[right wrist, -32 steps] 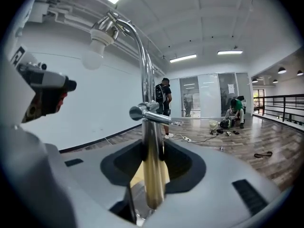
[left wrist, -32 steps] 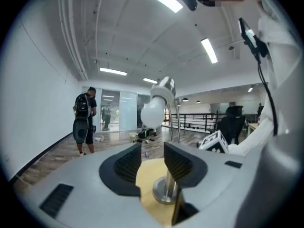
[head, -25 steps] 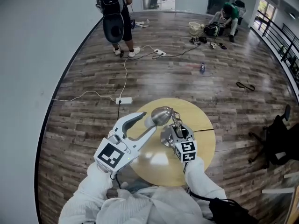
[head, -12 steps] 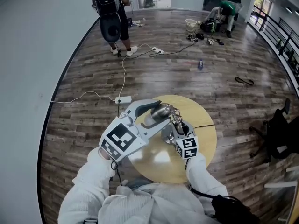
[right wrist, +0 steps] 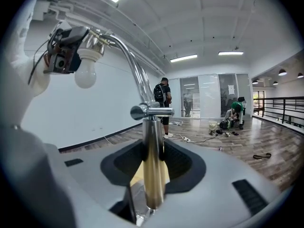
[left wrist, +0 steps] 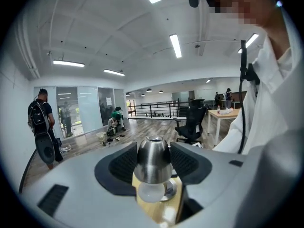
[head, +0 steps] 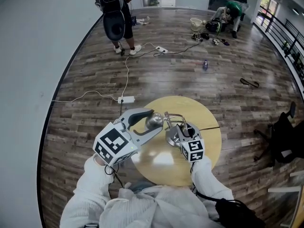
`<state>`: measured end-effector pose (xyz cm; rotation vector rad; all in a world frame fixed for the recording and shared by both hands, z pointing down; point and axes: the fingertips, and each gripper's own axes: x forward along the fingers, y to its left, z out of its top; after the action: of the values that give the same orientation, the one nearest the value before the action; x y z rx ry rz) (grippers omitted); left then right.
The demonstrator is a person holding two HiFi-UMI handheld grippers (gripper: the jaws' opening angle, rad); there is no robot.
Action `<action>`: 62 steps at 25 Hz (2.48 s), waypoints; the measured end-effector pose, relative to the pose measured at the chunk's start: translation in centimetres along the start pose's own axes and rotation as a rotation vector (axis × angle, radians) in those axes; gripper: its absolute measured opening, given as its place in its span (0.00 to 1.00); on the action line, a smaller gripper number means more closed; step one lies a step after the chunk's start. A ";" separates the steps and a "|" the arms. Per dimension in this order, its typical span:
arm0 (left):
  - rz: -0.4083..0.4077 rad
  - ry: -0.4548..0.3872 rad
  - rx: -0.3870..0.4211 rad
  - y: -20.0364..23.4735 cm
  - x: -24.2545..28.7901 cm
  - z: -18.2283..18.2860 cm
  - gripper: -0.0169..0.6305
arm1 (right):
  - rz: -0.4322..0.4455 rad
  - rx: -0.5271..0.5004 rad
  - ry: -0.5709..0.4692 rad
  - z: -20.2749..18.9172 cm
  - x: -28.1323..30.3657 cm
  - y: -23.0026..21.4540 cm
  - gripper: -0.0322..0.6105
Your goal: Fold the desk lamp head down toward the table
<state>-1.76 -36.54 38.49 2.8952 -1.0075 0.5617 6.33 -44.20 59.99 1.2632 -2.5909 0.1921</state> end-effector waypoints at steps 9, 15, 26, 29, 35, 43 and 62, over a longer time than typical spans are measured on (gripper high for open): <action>-0.017 0.114 -0.140 0.8 -1.4 -7.6 0.36 | 0.027 0.006 -0.015 0.0 -0.1 0.0 0.27; -0.016 0.240 -0.159 1.0 -0.9 -13.5 0.36 | 0.027 0.007 -0.012 0.0 0.1 0.1 0.27; 0.035 0.156 -0.299 0.4 4.0 -22.2 0.39 | 0.014 0.001 -0.019 0.0 0.0 -0.1 0.27; 0.030 0.161 -0.325 0.1 5.1 -23.4 0.40 | 0.012 0.000 -0.015 -0.2 0.0 0.0 0.27; -0.022 0.163 -0.348 -0.4 6.8 -25.0 0.41 | 0.003 -0.003 -0.014 -0.2 -0.1 0.1 0.27; -0.023 0.172 -0.304 -0.7 8.9 -26.1 0.42 | -0.002 -0.004 -0.005 0.1 0.1 0.0 0.27; -0.087 0.201 -0.299 -1.5 11.6 -27.5 0.42 | -0.001 -0.015 0.014 -0.3 0.0 -0.1 0.27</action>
<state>-1.39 -38.45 68.36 2.5490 -0.8515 0.6218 6.43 -44.19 60.33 1.2541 -2.5750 0.1805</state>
